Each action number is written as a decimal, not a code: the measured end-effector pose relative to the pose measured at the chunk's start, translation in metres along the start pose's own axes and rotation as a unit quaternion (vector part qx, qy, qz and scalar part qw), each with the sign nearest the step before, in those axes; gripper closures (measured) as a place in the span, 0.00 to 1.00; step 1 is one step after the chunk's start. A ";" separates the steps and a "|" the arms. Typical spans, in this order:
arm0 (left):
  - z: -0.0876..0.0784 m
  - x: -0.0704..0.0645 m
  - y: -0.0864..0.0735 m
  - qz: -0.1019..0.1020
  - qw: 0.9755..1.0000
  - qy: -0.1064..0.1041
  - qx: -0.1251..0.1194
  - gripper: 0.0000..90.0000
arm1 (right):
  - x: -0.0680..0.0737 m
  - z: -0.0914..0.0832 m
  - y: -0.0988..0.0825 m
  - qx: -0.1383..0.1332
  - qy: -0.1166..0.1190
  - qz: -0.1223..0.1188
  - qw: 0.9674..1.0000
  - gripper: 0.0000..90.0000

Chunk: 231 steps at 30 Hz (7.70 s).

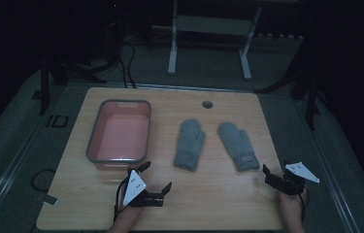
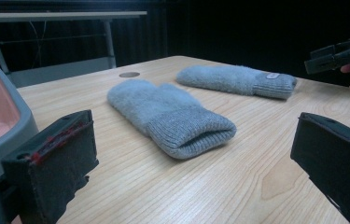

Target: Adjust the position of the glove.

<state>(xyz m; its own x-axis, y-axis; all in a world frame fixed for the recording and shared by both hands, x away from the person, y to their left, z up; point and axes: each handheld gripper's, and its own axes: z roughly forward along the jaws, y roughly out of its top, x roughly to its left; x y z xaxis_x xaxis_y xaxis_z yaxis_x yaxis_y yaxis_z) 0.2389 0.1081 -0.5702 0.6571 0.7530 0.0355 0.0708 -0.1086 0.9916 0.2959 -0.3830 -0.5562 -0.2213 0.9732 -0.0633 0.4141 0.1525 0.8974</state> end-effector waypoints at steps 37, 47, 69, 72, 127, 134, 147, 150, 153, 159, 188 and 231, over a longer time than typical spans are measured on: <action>0.000 0.001 0.000 -0.003 1.000 -0.011 0.001 0.01 | 0.075 0.008 0.113 0.041 0.139 -0.041 0.989 0.15; 0.001 0.000 0.000 -0.004 1.000 -0.018 0.001 0.01 | 0.125 0.034 0.132 0.044 0.194 -0.061 0.978 0.22; 0.001 0.002 0.000 -0.012 1.000 -0.024 0.002 0.01 | 0.214 0.131 0.146 0.123 0.226 -0.129 0.958 0.32; 0.001 0.002 0.000 -0.012 1.000 -0.026 0.002 0.01 | 0.218 0.142 0.145 0.136 0.223 -0.132 0.956 0.32; 0.000 0.002 0.000 -0.016 1.000 -0.026 0.001 0.01 | 0.206 0.119 0.113 0.184 0.280 -0.176 0.926 0.88; 0.000 0.003 0.000 -0.017 0.999 -0.027 0.002 0.01 | 0.203 0.132 0.105 0.199 0.284 -0.171 0.922 0.85; 0.000 0.003 0.000 -0.020 0.999 -0.029 0.004 0.01 | 0.208 0.136 0.099 0.191 0.288 -0.173 0.922 0.51; 0.000 0.002 0.000 -0.021 0.999 -0.030 0.004 0.01 | 0.208 0.132 0.100 0.187 0.282 -0.168 0.926 0.41; 0.000 0.003 0.000 -0.022 0.999 -0.030 0.004 0.01 | 0.207 0.126 0.101 0.178 0.275 -0.163 0.931 0.40; 0.000 0.002 0.000 -0.021 0.999 -0.030 0.004 0.01 | 0.196 0.111 0.102 0.160 0.267 -0.137 0.940 0.69; 0.000 0.003 0.000 -0.023 0.999 -0.030 0.004 0.01 | 0.190 0.108 0.095 0.139 0.246 -0.092 0.955 0.89; 0.000 -0.006 0.018 -0.031 0.998 -0.055 -0.008 0.01 | 0.080 0.103 0.081 0.187 0.061 -0.001 0.980 0.90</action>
<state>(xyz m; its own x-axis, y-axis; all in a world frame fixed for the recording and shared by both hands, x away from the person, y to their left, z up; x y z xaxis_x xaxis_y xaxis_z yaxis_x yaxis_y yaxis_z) 0.2363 0.1022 -0.5522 0.7306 0.6816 -0.0395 0.1027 -0.0526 0.9933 0.4029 -0.2750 -0.5341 -0.3161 0.9487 0.0089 0.7042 0.2283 0.6723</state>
